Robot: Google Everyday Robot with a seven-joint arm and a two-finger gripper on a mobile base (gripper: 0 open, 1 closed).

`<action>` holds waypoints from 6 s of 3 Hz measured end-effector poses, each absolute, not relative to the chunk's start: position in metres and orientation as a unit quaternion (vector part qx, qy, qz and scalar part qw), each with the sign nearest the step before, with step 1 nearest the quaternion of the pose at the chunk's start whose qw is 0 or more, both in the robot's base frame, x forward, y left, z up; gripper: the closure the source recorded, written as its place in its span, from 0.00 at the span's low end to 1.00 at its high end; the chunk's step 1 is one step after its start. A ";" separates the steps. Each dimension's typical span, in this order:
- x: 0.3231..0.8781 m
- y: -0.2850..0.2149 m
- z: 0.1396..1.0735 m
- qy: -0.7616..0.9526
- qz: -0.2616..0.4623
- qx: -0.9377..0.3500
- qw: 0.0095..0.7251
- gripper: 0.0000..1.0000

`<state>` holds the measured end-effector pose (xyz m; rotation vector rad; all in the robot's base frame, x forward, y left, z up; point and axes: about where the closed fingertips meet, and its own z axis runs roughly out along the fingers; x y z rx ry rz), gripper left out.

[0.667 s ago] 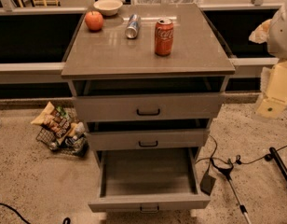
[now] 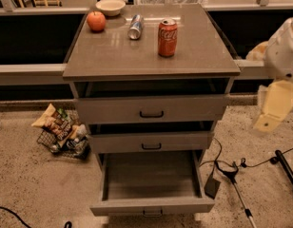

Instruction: Close bottom drawer

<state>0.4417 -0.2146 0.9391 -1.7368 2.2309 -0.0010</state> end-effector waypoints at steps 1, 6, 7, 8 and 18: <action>0.442 -0.199 0.869 0.770 0.067 -0.619 0.138 0.00; 0.424 -0.146 0.638 0.711 0.240 -0.650 0.122 0.00; 0.418 -0.130 0.581 0.687 0.298 -0.650 0.128 0.00; 0.413 -0.126 0.562 0.682 0.317 -0.647 0.123 0.00; 0.400 -0.155 0.175 0.702 0.371 -0.606 0.050 1.00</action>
Offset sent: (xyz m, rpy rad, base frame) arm -0.0292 0.0723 -0.2134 0.2674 0.3690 0.1426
